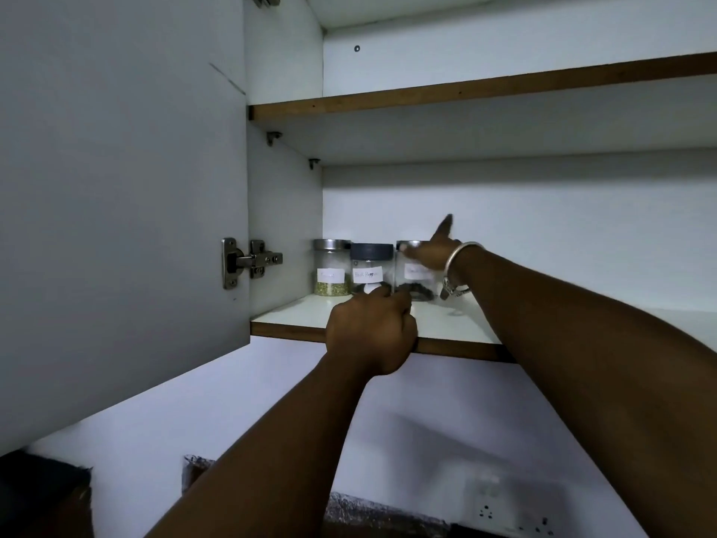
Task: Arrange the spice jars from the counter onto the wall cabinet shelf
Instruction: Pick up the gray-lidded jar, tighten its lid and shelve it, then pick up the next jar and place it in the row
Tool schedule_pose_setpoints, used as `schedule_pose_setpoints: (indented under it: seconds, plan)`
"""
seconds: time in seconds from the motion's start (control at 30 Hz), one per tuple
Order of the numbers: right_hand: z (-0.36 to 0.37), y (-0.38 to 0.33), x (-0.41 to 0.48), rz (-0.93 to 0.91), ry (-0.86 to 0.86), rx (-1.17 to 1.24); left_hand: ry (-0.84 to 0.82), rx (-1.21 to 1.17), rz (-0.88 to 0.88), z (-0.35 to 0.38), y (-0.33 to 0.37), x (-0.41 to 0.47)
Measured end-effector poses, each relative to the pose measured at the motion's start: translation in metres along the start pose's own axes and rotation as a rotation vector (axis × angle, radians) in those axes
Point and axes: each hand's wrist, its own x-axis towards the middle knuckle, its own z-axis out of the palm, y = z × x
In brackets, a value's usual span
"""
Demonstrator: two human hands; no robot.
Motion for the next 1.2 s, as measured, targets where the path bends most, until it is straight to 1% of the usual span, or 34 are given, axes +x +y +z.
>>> schedule_pose_setpoints:
  seconds: [0.03, 0.1, 0.13, 0.2, 0.3, 0.4, 0.43, 0.47, 0.53, 0.6, 0.67, 0.73, 0.83, 0.9, 0.97, 1.03, 1.1, 1.17, 1.2]
  plan:
    - [-0.006, 0.003, -0.008, 0.083, -0.012, 0.184, 0.008, -0.01, -0.006, 0.0, 0.001, 0.0]
    - [-0.021, 0.01, -0.028, 0.211, -0.132, 0.425, 0.018, -0.023, -0.018, -0.001, 0.002, 0.0]
    - [-0.029, 0.013, -0.042, 0.231, -0.21, 0.495, 0.019, -0.028, -0.023, -0.001, 0.002, 0.0]
    - [-0.044, 0.024, -0.07, 0.239, -0.315, 0.579, 0.01, -0.036, -0.042, -0.004, 0.005, -0.001]
    - [-0.049, 0.026, -0.115, 0.212, -0.395, 0.586, -0.055, -0.082, -0.092, -0.009, 0.006, -0.001]
    - [-0.051, 0.026, -0.166, 0.093, -0.343, 0.461, -0.116, -0.197, -0.162, -0.024, 0.015, -0.005]
    - [-0.053, 0.027, -0.186, 0.044, -0.317, 0.443, -0.105, -0.287, -0.177, -0.031, 0.024, -0.008]
    - [-0.055, 0.029, -0.207, -0.004, -0.3, 0.444, -0.074, -0.429, -0.192, -0.038, 0.038, -0.014]
    - [-0.056, 0.035, -0.246, -0.119, -0.239, 0.492, -0.017, -0.811, -0.283, -0.057, 0.077, -0.031]
    - [-0.054, 0.051, -0.288, -0.222, -0.155, 0.593, -0.019, -1.132, -0.387, -0.078, 0.123, -0.059]
    - [-0.045, 0.077, -0.335, -0.223, -0.132, 0.731, -0.055, -1.276, -0.397, -0.092, 0.166, -0.101]
    - [-0.032, 0.116, -0.379, -0.168, -0.087, 0.816, -0.146, -1.333, -0.377, -0.095, 0.201, -0.152]
    - [-0.005, 0.187, -0.435, -0.092, 0.02, 0.73, -0.335, -1.415, -0.407, -0.08, 0.231, -0.228]
    - [0.017, 0.238, -0.471, -0.016, 0.023, 0.686, -0.459, -1.47, -0.499, -0.06, 0.244, -0.277]
    - [0.04, 0.291, -0.5, 0.096, 0.005, 0.561, -0.609, -1.413, -0.563, -0.035, 0.255, -0.325]
    - [0.062, 0.34, -0.523, 0.215, -0.046, 0.325, -0.832, -1.319, -0.623, -0.011, 0.263, -0.373]
    - [0.076, 0.382, -0.546, 0.3, -0.15, -0.001, -1.055, -1.213, -0.646, 0.01, 0.269, -0.416]
    - [0.086, 0.415, -0.569, 0.318, -0.261, -0.333, -1.181, -1.127, -0.621, 0.027, 0.271, -0.451]
    - [0.09, 0.427, -0.582, 0.342, -0.323, -0.445, -1.223, -1.105, -0.624, 0.033, 0.272, -0.464]
